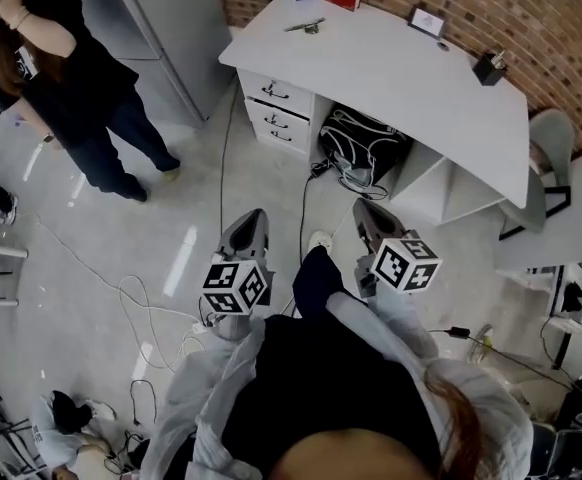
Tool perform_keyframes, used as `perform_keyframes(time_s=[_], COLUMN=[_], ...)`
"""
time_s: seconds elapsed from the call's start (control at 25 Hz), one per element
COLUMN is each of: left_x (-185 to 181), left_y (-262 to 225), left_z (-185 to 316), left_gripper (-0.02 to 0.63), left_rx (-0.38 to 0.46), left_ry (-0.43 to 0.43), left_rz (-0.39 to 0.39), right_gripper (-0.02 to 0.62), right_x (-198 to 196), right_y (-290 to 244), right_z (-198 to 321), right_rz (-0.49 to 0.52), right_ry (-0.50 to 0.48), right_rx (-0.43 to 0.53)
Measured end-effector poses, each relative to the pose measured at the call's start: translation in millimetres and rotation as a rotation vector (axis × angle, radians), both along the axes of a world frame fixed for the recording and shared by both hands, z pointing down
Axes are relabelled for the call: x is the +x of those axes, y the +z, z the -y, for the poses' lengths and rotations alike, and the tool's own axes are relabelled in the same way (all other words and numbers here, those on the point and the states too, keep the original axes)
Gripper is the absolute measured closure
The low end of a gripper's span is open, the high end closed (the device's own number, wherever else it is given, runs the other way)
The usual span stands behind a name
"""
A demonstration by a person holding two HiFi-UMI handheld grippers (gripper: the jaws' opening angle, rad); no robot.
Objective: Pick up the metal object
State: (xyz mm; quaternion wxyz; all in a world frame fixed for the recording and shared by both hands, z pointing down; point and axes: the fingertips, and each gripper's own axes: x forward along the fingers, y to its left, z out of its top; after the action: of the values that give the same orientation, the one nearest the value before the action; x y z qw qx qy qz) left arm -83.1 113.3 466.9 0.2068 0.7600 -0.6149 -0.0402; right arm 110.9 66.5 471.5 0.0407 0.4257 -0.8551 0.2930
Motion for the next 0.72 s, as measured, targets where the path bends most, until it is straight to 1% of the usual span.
perform_keyframes(time_s=[0.08,0.16,0.2,0.24,0.28,0.32,0.44,0.6,0.72], left_x=[-2.6,-6.4,-8.9,-11.2,-12.8,-13.7,-18.5,-26.5,-29.2], left_y=[-2.1,-2.8,-2.6,-2.7,-3.6,-4.9,-6.2,-4.5,-3.9], left_z=[22.7,45.8,57.0,67.4,76.9,86.1,115.8,157.0,187.2], left_gripper=[0.589,0.589,0.589,0.589,0.589,0.589,0.589,0.589,0.589], left_rx=[-0.001,-0.003,-0.005,-0.007,-0.007,-0.006,-0.011,-0.021,-0.019], left_ry=[0.003,0.003,-0.004,-0.012,-0.018,-0.019,-0.021,-0.043,-0.046], left_rz=[0.003,0.013,0.018,0.021,0.021,0.020,0.027,0.023,0.029], right_gripper=[0.588,0.588,0.547,0.465,0.427,0.417,0.353,0.360,0.364], right_x=[-4.4,-9.7,-12.8,-16.2,-19.2,-21.3,-24.1,-22.4,-22.6], right_y=[-3.2,-8.0,-8.7,-8.0,-7.1,-7.2,-11.7,-2.2,-0.1], right_z=[27.1,53.5,65.7,76.9,87.3,97.8,134.4,176.5,209.6], right_rz=[0.022,0.080,0.118,0.158,0.200,0.244,0.367,0.454,0.520], right_ry=[0.005,0.006,0.000,-0.011,-0.020,-0.020,0.010,0.045,0.053], right_rx=[-0.005,-0.015,-0.029,-0.051,-0.077,-0.103,-0.169,-0.274,-0.297])
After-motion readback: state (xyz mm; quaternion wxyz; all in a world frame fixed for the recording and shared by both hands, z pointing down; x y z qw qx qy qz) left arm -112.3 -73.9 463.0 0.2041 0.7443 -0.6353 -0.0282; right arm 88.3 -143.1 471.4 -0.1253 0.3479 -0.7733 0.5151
